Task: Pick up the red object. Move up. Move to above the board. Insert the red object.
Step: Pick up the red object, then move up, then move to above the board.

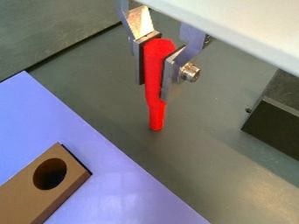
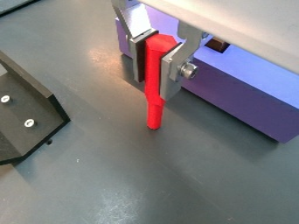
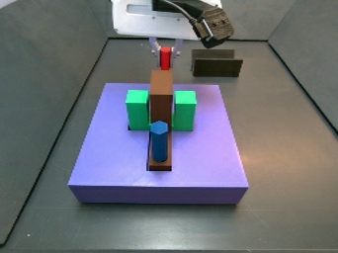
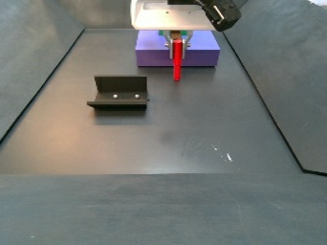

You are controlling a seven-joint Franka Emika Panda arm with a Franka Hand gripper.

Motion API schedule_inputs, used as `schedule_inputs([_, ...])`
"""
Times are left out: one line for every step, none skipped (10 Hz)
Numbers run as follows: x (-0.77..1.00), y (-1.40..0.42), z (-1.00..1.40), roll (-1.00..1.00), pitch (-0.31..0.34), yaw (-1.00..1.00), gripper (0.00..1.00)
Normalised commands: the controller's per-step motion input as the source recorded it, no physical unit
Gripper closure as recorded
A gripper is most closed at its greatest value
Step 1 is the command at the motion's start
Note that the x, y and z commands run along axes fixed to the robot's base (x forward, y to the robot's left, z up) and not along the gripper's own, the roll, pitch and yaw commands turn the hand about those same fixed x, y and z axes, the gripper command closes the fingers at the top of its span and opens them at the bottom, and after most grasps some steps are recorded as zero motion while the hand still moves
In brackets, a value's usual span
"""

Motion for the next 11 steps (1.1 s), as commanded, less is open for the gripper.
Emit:
schedule_inputs([0.00, 0.00, 0.00, 0.00, 0.000, 0.00, 1.00])
schedule_inputs([0.00, 0.00, 0.00, 0.00, 0.000, 0.00, 1.00])
schedule_inputs([0.00, 0.00, 0.00, 0.00, 0.000, 0.00, 1.00])
schedule_inputs([0.00, 0.00, 0.00, 0.00, 0.000, 0.00, 1.00])
schedule_inputs([0.00, 0.00, 0.00, 0.00, 0.000, 0.00, 1.00])
schedule_inputs([0.00, 0.00, 0.83, 0.00, 0.000, 0.00, 1.00])
schedule_inputs([-0.01, 0.08, 0.85, 0.01, -0.005, 0.03, 1.00])
schedule_inputs([-0.07, 0.05, 0.54, -0.02, 0.014, 0.02, 1.00])
schedule_inputs([-0.06, 0.04, 0.32, -0.05, 0.006, 0.01, 1.00])
schedule_inputs([0.00, 0.00, 1.40, 0.00, 0.000, 0.00, 1.00])
schedule_inputs([-0.02, -0.01, 1.40, 0.00, 0.032, -0.01, 1.00])
